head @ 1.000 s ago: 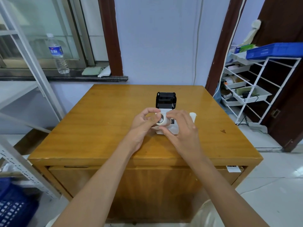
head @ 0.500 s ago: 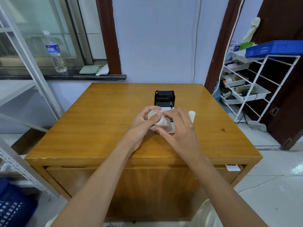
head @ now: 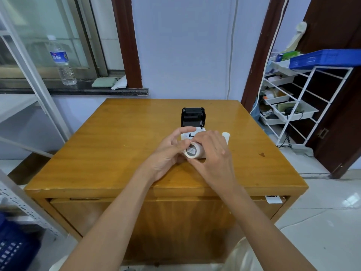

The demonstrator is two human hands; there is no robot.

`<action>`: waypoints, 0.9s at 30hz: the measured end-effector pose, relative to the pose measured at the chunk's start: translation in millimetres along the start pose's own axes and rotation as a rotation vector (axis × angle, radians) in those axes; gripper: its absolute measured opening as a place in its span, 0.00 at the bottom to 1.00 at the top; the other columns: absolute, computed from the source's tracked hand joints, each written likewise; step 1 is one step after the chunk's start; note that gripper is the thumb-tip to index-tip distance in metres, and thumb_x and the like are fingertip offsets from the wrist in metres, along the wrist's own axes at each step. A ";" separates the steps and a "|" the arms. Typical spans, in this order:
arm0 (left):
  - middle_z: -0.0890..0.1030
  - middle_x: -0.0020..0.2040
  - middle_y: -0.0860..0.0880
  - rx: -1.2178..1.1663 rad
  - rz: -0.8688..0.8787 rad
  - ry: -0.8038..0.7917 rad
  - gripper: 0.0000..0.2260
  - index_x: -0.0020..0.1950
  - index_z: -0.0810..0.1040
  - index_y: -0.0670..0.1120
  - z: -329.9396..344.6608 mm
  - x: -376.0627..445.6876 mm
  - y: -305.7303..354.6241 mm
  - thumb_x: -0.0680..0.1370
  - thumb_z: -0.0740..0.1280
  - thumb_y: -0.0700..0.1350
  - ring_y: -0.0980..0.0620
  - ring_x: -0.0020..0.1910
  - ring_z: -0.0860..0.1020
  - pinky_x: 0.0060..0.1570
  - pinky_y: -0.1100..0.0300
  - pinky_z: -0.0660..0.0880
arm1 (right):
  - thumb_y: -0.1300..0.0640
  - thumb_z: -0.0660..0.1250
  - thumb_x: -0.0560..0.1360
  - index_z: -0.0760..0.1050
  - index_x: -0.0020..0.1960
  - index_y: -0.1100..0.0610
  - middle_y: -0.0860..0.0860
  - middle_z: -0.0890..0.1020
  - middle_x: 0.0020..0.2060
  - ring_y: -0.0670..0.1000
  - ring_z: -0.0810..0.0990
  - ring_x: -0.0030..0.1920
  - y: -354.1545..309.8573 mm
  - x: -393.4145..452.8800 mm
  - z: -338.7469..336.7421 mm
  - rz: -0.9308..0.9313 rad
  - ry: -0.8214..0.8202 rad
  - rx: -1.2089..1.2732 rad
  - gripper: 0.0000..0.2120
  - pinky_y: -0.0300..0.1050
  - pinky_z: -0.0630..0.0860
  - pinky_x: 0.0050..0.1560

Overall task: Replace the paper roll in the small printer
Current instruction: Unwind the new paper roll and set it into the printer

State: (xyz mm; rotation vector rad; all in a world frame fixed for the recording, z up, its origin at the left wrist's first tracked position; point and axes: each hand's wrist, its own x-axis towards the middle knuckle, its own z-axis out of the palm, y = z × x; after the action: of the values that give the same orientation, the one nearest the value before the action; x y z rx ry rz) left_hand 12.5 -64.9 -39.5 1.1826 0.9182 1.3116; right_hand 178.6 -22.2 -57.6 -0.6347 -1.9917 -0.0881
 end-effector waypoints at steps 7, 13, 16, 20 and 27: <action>0.84 0.52 0.46 -0.007 -0.004 0.034 0.23 0.71 0.76 0.46 1.9 0.8 0.7 0.76 0.74 0.43 0.49 0.49 0.82 0.49 0.55 0.79 | 0.53 0.79 0.75 0.82 0.58 0.60 0.52 0.84 0.53 0.54 0.81 0.52 1.8 0.1 -2.3 0.067 0.044 0.079 0.16 0.49 0.77 0.52; 0.84 0.53 0.46 -0.102 0.017 0.127 0.24 0.73 0.74 0.45 -3.5 3.2 2.4 0.77 0.72 0.44 0.48 0.49 0.83 0.45 0.53 0.81 | 0.43 0.75 0.77 0.81 0.61 0.62 0.54 0.84 0.57 0.54 0.81 0.56 -0.7 1.2 -6.6 0.051 0.050 0.117 0.24 0.46 0.77 0.59; 0.84 0.55 0.45 -0.101 0.022 0.134 0.25 0.73 0.74 0.45 -4.5 3.8 0.9 0.76 0.73 0.45 0.45 0.53 0.82 0.52 0.46 0.79 | 0.52 0.60 0.82 0.80 0.64 0.63 0.55 0.83 0.59 0.55 0.80 0.59 0.0 -1.0 -10.8 0.040 0.025 0.204 0.19 0.50 0.75 0.61; 0.82 0.57 0.43 -0.089 0.003 0.107 0.25 0.73 0.74 0.45 -6.2 3.9 -1.6 0.77 0.73 0.45 0.43 0.54 0.81 0.58 0.43 0.76 | 0.63 0.66 0.81 0.80 0.68 0.61 0.54 0.82 0.58 0.53 0.78 0.57 0.3 1.0 -5.5 0.090 0.030 0.137 0.16 0.49 0.78 0.57; 0.83 0.57 0.41 -0.132 0.002 0.041 0.28 0.70 0.76 0.45 -2.5 2.0 2.6 0.72 0.78 0.49 0.45 0.52 0.84 0.50 0.54 0.81 | 0.56 0.77 0.76 0.83 0.63 0.58 0.53 0.80 0.55 0.53 0.78 0.54 0.7 3.0 -3.6 0.081 0.044 0.097 0.17 0.45 0.78 0.49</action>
State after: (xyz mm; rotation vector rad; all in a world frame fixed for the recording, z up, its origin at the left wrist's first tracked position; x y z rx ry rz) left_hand 9.7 -62.9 -37.2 1.0579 0.8473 1.3809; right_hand 180.7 -21.6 -53.4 -0.6444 -1.9134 0.0435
